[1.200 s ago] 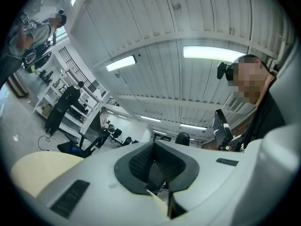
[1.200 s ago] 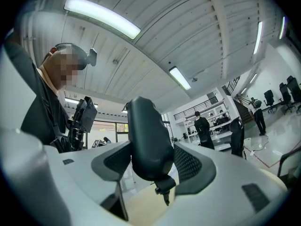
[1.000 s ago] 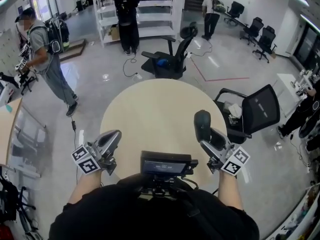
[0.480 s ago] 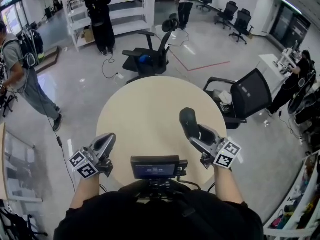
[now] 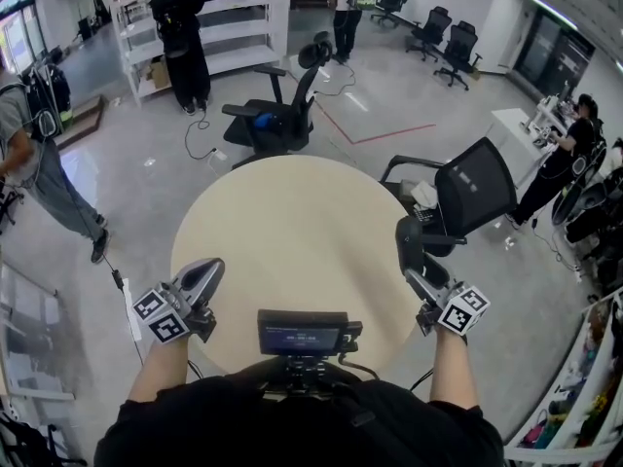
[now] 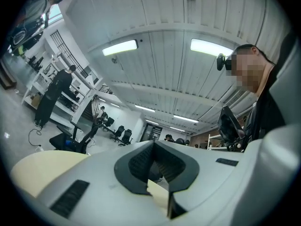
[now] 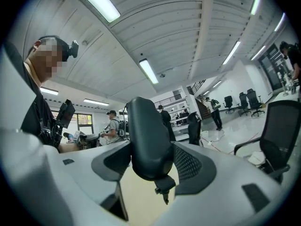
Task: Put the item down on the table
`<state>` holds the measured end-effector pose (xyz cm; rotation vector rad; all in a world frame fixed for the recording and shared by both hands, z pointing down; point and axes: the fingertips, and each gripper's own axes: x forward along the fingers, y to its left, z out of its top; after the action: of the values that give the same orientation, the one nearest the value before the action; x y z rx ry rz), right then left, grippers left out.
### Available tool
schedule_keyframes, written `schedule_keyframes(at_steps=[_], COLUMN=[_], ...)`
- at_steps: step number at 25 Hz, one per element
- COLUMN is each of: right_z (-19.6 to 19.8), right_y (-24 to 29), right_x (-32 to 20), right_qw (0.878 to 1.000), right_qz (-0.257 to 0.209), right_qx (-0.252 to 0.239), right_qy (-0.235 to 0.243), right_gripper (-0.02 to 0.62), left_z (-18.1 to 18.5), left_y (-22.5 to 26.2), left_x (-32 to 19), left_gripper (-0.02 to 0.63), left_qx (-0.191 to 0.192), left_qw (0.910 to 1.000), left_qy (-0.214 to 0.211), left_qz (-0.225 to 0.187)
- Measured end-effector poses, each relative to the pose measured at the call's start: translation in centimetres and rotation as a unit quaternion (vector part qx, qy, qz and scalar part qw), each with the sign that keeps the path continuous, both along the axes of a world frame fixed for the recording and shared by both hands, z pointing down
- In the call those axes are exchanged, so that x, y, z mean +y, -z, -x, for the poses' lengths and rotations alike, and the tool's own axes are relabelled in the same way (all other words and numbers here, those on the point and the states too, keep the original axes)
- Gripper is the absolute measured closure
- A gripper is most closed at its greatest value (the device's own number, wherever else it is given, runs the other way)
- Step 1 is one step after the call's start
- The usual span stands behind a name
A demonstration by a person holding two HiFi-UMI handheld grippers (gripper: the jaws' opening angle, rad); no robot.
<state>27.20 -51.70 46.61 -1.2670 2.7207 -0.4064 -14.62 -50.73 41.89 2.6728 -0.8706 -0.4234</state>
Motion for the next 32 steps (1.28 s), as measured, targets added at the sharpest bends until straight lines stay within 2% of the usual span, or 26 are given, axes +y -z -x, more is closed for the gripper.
schedule_keyframes(at_steps=[7,14,24,32], right_z=[-12.6,-19.4,-21.7,-19.7], right_y=[-3.3,-4.5,-3.6,-4.9], right_x=[-2.2,-7.2,-20.4,-31.3], right_qw=[0.994,0.984,0.975,0.970], right_qz=[0.037,0.067,0.080,0.086], right_qx=[0.059,0.108,0.168,0.198], right_qy=[-0.088,-0.122,-0.120,-0.114], right_gripper=[0.307,0.307,0.307,0.307], left_z=[-3.7,-4.5,-3.0,-1.4], left_y=[-1.0,-1.6,-3.4,-5.8], left_x=[-2.9,-5.9,-12.1,-16.5], left_gripper=[0.604,0.604,0.604,0.604], left_qx=[-0.031,-0.046,-0.066,-0.074], left_qw=[0.9995,0.9987,0.9976,0.9968], left_qy=[-0.012,-0.021,-0.008,-0.003], left_qz=[0.002,0.009,0.020,0.030])
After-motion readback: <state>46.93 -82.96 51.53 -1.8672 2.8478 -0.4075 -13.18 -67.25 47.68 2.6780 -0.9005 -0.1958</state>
